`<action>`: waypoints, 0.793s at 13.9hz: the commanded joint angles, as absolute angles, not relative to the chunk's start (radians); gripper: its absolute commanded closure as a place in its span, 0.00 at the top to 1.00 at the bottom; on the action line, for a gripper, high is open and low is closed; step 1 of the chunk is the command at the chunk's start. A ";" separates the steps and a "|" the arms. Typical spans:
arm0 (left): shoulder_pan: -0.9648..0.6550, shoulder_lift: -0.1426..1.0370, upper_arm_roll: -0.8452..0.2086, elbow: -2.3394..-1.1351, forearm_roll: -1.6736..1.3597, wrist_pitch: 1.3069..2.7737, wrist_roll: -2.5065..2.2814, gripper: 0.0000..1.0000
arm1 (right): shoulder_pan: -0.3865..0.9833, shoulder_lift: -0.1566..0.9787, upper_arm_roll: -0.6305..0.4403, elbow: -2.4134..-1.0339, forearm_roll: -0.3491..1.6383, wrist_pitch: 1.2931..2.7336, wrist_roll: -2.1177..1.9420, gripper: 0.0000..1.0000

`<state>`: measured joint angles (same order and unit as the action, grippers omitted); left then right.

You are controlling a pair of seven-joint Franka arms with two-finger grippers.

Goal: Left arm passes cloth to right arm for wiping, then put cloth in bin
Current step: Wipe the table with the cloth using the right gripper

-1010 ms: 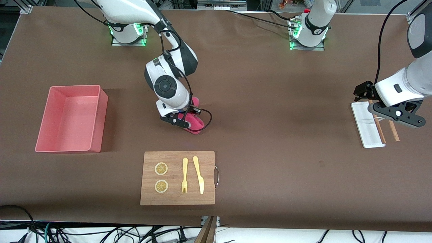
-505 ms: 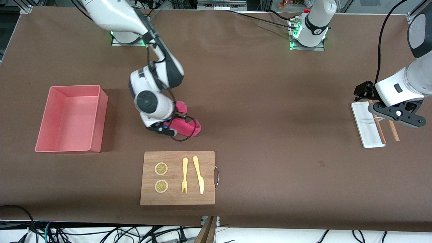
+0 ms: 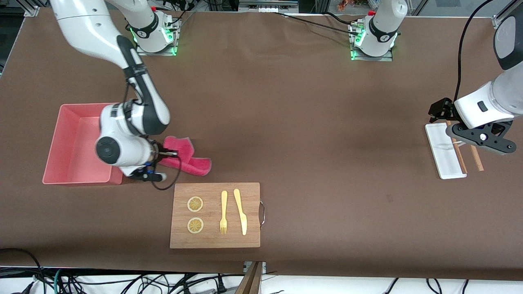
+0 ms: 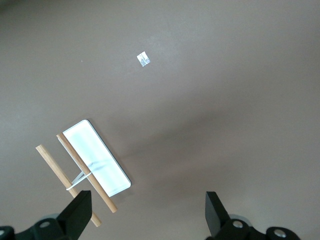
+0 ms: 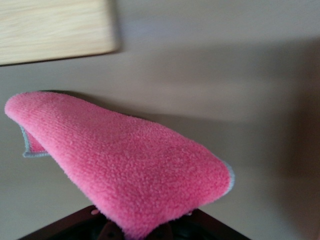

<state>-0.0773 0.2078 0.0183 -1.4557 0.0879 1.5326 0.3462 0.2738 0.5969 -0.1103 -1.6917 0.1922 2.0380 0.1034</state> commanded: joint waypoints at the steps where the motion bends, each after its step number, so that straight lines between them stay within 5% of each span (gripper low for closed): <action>1: -0.077 0.222 0.023 -1.419 0.078 1.511 0.367 1.00 | 0.209 0.589 -0.126 -1.700 0.169 2.029 -0.065 0.00; 4: -0.078 0.222 0.023 -1.419 0.078 1.509 0.367 1.00 | 0.183 0.577 -0.141 -1.694 0.160 2.010 -0.136 0.00; 11: -0.077 0.222 0.023 -1.417 0.078 1.511 0.367 1.00 | 0.183 0.433 -0.181 -1.565 0.083 1.720 -0.137 0.00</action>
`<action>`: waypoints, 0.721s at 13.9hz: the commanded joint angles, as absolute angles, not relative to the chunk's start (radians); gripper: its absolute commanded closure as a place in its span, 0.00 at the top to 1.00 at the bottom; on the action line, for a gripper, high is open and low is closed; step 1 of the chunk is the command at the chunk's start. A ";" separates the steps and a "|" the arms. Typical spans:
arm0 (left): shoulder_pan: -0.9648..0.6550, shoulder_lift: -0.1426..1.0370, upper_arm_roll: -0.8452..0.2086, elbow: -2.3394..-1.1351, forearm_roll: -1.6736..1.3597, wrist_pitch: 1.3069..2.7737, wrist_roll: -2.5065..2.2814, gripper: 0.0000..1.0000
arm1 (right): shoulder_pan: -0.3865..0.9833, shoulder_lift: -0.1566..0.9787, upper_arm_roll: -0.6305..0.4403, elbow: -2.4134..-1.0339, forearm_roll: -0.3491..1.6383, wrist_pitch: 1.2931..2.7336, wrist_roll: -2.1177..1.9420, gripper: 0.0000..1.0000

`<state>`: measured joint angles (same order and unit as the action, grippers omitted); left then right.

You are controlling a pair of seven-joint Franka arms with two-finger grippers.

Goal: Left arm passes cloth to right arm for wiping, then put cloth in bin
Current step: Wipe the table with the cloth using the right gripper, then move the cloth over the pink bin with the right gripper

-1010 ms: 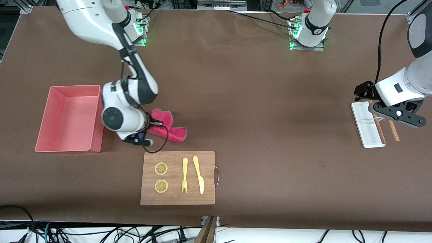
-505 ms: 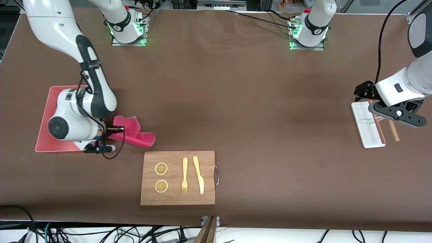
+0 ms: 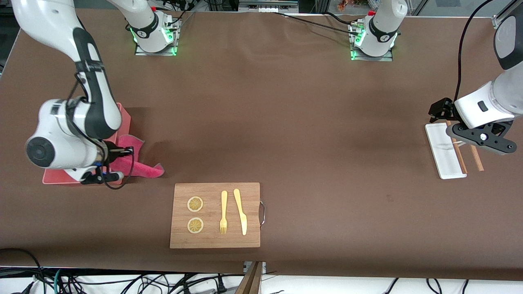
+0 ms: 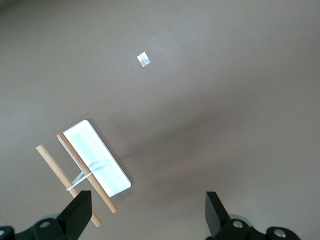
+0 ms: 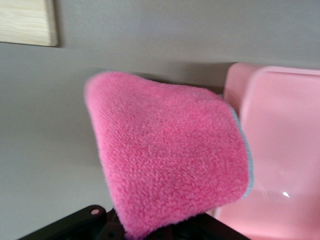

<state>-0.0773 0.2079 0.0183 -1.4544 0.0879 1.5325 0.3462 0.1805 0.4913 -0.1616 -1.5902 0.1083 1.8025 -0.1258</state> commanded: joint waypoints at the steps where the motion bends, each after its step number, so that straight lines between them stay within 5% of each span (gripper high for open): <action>1: -0.077 0.222 0.023 -1.417 0.080 1.511 0.367 1.00 | 0.183 0.404 -0.183 -1.551 0.065 1.677 -0.138 0.00; 10: -0.077 0.222 0.025 -1.417 0.077 1.511 0.367 1.00 | 0.181 0.264 -0.317 -1.569 -0.041 1.595 -0.319 0.00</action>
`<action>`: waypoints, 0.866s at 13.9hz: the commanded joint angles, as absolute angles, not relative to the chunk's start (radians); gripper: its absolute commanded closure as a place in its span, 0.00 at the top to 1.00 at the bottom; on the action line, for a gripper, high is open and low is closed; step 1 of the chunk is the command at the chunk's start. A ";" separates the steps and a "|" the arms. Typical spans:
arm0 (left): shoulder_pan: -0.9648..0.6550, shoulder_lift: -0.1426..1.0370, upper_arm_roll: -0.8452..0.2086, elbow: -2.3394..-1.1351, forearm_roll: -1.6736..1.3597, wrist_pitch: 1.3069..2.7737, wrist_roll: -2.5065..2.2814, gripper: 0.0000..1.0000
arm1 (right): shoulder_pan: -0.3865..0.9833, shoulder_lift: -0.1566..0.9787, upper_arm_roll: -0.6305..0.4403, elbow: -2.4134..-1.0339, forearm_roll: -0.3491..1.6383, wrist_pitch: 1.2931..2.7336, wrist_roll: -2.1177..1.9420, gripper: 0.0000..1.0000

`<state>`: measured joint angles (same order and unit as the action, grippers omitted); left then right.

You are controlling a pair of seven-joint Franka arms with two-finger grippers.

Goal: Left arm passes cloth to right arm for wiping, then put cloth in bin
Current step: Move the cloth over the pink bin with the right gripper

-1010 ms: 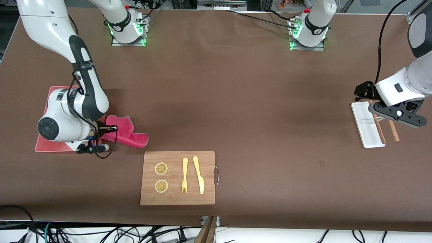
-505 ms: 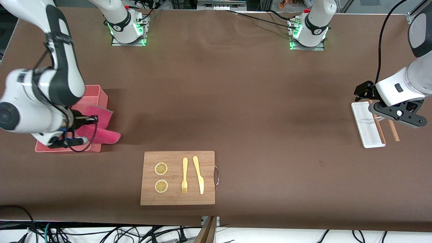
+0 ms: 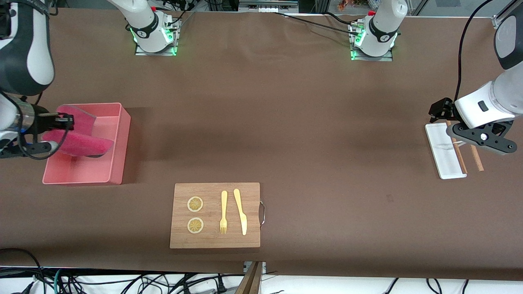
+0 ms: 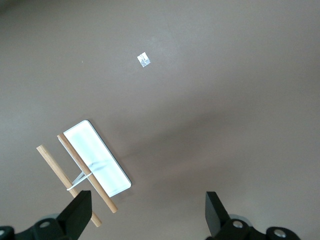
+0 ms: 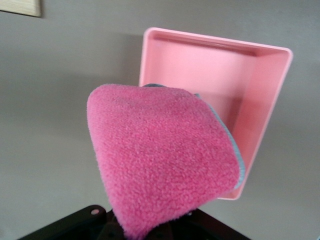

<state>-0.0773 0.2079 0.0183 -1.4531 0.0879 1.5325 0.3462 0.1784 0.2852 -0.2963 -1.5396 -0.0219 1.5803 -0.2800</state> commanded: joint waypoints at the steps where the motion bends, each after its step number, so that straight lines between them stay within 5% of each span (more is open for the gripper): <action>1: -0.077 0.222 0.025 -1.417 0.075 1.511 0.367 1.00 | 0.183 0.237 -0.334 -1.615 -0.041 1.635 -0.345 0.00; 5: -0.077 0.222 0.026 -1.417 0.075 1.509 0.367 1.00 | 0.183 0.094 -0.354 -1.914 -0.041 1.891 -0.367 0.00; 11: -0.077 0.222 0.026 -1.417 0.074 1.509 0.365 1.00 | 0.181 0.100 -0.360 -2.025 -0.034 2.026 -0.359 0.00; 12: -0.077 0.222 0.026 -1.417 0.074 1.509 0.365 1.00 | 0.183 0.100 -0.360 -2.022 -0.034 2.025 -0.357 0.10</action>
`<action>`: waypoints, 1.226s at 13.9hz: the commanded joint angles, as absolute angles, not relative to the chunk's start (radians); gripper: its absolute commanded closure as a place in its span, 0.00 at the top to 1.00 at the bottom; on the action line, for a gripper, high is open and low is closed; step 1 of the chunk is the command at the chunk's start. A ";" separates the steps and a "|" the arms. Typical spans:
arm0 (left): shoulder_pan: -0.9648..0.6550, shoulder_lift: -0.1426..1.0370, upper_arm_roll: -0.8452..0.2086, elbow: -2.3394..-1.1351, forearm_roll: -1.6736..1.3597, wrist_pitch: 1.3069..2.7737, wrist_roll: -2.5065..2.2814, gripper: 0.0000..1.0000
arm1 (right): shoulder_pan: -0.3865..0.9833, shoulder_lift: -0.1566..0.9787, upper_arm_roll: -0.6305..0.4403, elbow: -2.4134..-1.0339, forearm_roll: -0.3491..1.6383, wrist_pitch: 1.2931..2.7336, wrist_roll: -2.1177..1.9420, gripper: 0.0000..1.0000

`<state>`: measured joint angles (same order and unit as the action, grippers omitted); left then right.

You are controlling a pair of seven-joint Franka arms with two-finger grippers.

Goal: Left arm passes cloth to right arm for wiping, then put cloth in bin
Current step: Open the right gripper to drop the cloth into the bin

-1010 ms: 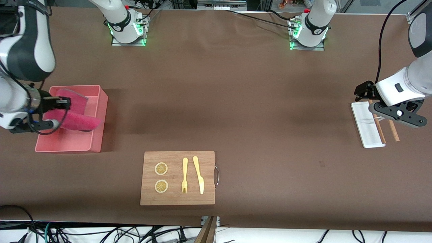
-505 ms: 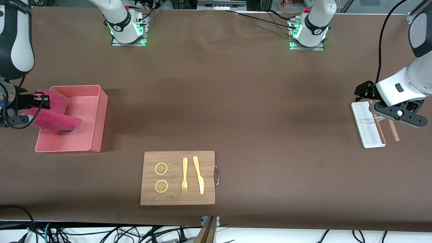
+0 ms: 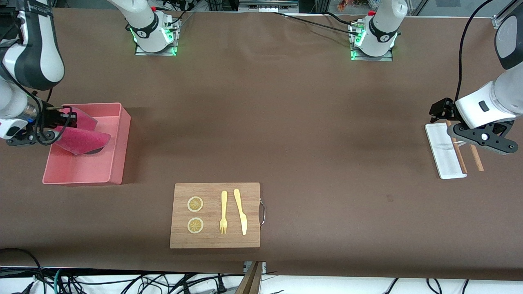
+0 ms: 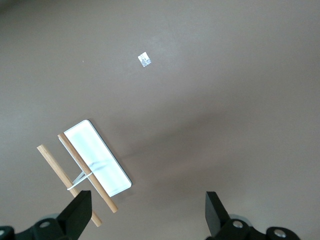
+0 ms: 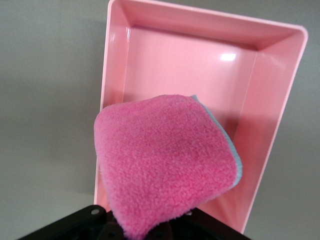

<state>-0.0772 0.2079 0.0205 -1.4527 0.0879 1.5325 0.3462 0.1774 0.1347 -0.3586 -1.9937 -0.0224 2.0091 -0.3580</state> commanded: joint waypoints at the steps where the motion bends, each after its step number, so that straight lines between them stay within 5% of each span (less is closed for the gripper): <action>1: -0.077 0.222 0.026 -1.417 0.072 1.509 0.364 1.00 | 0.183 0.101 -0.360 -2.016 -0.034 2.017 -0.354 0.47; 2: -0.077 0.222 0.026 -1.417 0.072 1.509 0.364 1.00 | 0.184 0.101 -0.357 -2.007 -0.032 2.016 -0.348 0.83; 3: -0.077 0.222 0.026 -1.416 0.074 1.511 0.364 1.00 | 0.189 0.103 -0.356 -1.991 -0.032 2.014 -0.350 0.99; 10: -0.077 0.224 0.026 -1.416 0.074 1.509 0.364 1.00 | 0.216 0.149 -0.350 -1.769 -0.018 1.882 -0.374 1.00; 17: -0.077 0.222 0.026 -1.417 0.072 1.509 0.362 1.00 | 0.304 0.063 -0.250 -1.701 0.008 1.717 -0.131 1.00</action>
<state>-0.0773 0.2079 0.0216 -1.4521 0.0878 1.5324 0.3462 0.3039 0.1125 -0.2878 -1.6984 -0.0030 1.7620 -0.2043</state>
